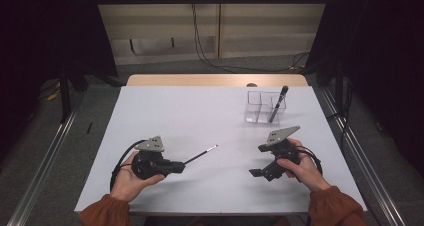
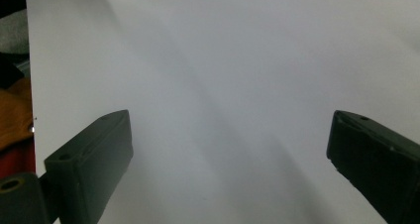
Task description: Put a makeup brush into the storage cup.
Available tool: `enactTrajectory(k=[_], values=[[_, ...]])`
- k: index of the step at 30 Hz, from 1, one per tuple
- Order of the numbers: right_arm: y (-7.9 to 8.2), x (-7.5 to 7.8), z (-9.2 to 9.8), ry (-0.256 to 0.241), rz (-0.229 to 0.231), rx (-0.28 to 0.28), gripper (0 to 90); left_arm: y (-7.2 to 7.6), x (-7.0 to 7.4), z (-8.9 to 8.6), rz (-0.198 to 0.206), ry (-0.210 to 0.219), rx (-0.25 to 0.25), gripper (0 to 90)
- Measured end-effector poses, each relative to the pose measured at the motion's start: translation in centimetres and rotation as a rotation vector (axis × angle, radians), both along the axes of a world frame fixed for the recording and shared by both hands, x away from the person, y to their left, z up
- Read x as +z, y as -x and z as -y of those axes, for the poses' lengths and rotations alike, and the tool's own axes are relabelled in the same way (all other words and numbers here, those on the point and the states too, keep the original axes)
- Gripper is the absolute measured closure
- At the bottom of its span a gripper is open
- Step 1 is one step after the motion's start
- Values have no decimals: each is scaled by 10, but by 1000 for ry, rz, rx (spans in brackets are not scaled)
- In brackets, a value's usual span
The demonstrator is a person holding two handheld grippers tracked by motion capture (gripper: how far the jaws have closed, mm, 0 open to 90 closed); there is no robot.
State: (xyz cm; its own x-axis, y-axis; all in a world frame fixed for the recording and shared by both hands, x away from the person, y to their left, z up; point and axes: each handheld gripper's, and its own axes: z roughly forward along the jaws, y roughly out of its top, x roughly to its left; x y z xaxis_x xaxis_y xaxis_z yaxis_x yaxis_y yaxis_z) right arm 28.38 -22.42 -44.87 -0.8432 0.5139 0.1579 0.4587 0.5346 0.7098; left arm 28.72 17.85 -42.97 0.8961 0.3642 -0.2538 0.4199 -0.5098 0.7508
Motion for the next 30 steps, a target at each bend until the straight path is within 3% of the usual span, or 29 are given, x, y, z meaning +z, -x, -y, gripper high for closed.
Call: enactTrajectory(k=[2,15,18,30], values=[[2,0,0,-19,16,-5,40,0,0,-1,3,30,8,854],[14,-4,-9,-164,126,-28,41,4,-3,-3,42,113,29,853],[15,-4,-11,-207,124,-28,100,5,-3,-2,57,123,27,853],[18,2,-17,-317,215,-59,10,7,-3,3,103,198,48,852]])
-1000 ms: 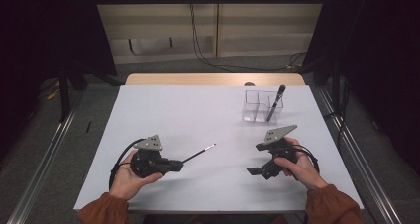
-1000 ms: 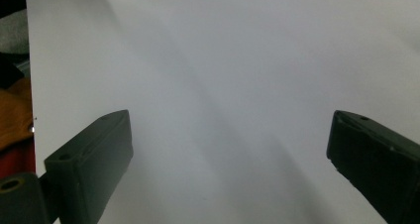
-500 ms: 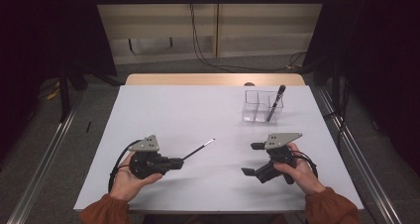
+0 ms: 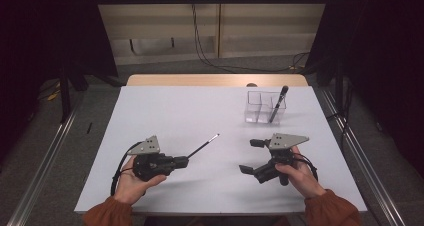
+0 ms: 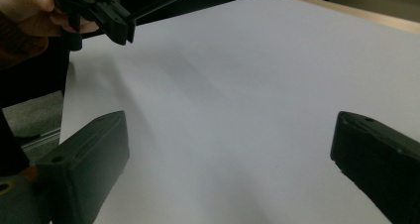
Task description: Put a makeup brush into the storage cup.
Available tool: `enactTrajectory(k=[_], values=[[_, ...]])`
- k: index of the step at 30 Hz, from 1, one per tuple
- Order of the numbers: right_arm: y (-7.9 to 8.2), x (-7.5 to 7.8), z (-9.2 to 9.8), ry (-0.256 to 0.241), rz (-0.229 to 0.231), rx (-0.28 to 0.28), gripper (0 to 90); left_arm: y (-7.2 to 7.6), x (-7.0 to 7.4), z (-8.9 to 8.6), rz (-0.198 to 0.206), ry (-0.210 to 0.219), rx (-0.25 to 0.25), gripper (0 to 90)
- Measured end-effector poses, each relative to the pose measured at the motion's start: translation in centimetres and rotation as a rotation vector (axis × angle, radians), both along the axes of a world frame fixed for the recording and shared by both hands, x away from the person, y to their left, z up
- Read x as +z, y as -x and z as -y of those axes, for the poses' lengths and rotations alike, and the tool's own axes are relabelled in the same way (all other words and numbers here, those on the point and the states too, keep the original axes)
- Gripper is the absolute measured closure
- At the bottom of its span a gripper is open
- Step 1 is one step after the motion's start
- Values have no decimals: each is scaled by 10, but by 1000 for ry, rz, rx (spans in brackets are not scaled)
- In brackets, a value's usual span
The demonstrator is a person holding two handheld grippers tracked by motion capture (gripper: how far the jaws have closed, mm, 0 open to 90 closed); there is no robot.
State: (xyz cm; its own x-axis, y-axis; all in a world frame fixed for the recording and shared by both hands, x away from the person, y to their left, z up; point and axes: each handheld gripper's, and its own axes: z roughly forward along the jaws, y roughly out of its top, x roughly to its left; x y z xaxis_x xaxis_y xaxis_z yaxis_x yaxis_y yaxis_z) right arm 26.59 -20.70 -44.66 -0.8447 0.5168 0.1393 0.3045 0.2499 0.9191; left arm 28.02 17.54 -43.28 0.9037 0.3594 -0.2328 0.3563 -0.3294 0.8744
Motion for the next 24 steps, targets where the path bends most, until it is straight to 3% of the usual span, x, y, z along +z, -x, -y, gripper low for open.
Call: enactTrajectory(k=[4,10,15,17,24], values=[[1,5,-4,-21,32,17,14,0,0,3,16,29,4,852],[1,10,-11,-66,24,40,19,1,1,7,42,62,5,852],[0,12,-18,-73,26,39,36,4,3,14,57,94,11,851],[0,14,-20,-87,25,48,27,8,5,18,73,102,-7,851],[-3,22,-23,-133,26,73,7,8,8,29,84,139,0,851]])
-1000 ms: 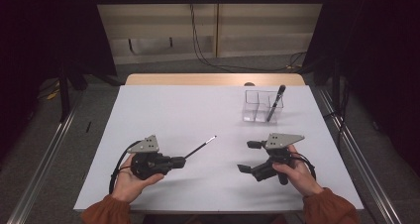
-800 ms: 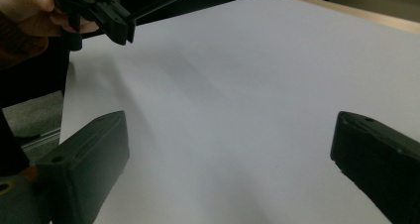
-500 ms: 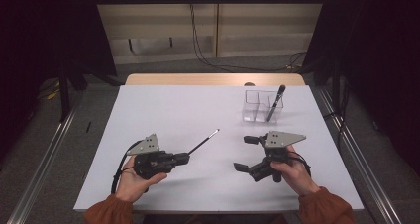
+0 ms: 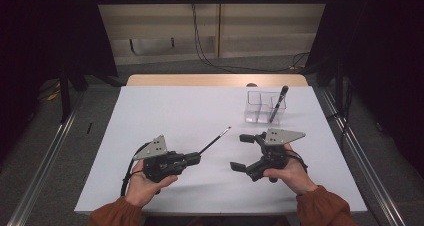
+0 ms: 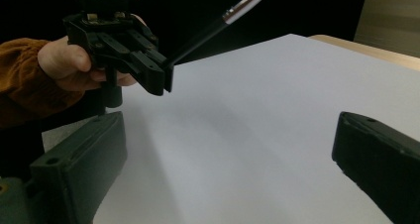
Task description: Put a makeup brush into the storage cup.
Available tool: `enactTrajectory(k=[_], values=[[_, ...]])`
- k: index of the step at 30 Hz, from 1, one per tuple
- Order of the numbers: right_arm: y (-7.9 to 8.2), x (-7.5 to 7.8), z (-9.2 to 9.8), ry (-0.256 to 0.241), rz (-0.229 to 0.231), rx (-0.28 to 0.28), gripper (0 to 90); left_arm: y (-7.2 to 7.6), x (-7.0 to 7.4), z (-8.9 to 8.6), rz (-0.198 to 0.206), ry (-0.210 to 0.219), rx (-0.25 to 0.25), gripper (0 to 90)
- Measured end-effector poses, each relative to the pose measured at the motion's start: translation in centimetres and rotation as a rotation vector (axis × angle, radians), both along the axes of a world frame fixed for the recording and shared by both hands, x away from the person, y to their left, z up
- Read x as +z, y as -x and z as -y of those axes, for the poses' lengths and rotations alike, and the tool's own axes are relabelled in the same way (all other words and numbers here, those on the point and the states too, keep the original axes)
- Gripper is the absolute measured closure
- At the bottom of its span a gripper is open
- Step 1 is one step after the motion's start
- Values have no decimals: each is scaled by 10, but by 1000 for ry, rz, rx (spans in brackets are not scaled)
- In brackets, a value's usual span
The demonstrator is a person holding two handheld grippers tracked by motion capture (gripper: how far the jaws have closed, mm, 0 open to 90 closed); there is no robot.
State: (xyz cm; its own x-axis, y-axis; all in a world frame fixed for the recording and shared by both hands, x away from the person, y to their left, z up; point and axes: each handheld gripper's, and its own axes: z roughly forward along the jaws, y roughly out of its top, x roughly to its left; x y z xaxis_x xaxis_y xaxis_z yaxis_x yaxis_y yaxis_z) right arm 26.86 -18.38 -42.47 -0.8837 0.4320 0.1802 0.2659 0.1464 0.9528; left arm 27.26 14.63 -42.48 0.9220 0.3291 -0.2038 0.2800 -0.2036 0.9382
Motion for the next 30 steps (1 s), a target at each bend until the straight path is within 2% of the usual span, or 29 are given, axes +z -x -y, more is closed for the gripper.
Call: enactTrajectory(k=[7,11,16,18,20,24,30], values=[[-5,6,-6,-15,4,-4,24,-3,1,12,30,7,-10,852],[-5,5,-9,-3,11,-6,44,-2,-3,16,29,3,-24,852],[-7,5,-12,-8,14,-18,119,-2,-6,16,23,-2,-23,852],[-8,5,-14,-25,-1,-7,181,-1,-9,17,21,-12,-27,852],[-9,6,-15,-24,2,-6,191,-1,-10,19,20,-15,-35,852],[-9,5,-18,-35,-11,10,286,-1,-12,20,20,-21,-39,851],[-13,5,-15,-84,-38,12,490,-2,-15,21,14,-31,-39,852]])
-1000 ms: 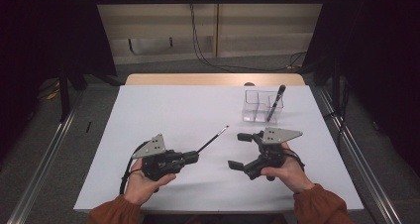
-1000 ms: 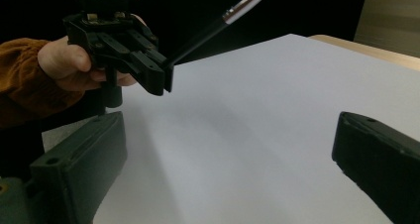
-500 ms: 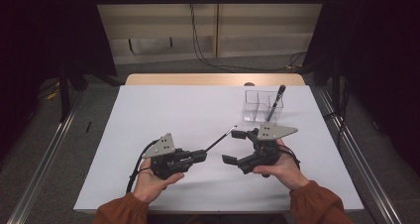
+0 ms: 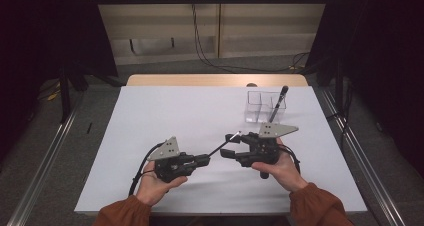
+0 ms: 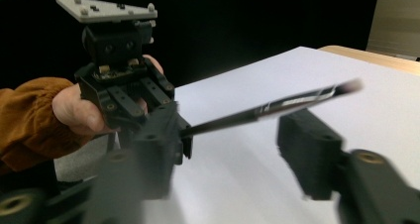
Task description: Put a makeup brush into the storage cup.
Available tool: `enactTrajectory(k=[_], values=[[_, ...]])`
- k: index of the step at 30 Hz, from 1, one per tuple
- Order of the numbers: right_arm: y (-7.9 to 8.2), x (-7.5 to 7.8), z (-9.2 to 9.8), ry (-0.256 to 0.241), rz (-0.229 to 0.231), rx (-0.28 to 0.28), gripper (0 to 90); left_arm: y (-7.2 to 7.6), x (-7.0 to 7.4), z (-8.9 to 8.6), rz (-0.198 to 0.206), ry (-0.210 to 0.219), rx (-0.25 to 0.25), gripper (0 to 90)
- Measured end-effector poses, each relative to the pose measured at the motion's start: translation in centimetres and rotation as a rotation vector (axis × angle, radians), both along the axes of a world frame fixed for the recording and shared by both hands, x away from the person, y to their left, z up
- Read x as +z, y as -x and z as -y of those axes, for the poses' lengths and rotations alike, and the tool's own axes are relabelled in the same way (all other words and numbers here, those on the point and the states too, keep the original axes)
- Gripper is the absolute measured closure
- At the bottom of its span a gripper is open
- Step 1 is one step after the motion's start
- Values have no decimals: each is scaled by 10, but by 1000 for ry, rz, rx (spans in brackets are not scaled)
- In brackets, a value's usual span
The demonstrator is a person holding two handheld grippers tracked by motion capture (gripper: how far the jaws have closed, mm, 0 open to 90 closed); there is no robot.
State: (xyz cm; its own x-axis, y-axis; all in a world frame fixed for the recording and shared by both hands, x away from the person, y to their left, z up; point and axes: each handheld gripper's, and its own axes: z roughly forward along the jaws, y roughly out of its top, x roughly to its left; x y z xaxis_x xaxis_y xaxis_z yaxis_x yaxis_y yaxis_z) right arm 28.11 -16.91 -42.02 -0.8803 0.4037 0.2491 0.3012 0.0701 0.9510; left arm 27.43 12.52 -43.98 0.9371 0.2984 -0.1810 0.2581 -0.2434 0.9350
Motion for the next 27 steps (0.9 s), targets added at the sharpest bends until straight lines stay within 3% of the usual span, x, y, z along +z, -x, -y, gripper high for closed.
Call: enactTrajectory(k=[9,20,27], values=[[-2,-1,4,-44,-30,20,736,0,-6,4,-8,-38,-25,846],[-2,0,1,-86,-65,68,827,-1,-10,7,-6,-65,-23,822],[1,3,1,-93,-52,81,863,-2,-6,3,11,-42,1,741]])
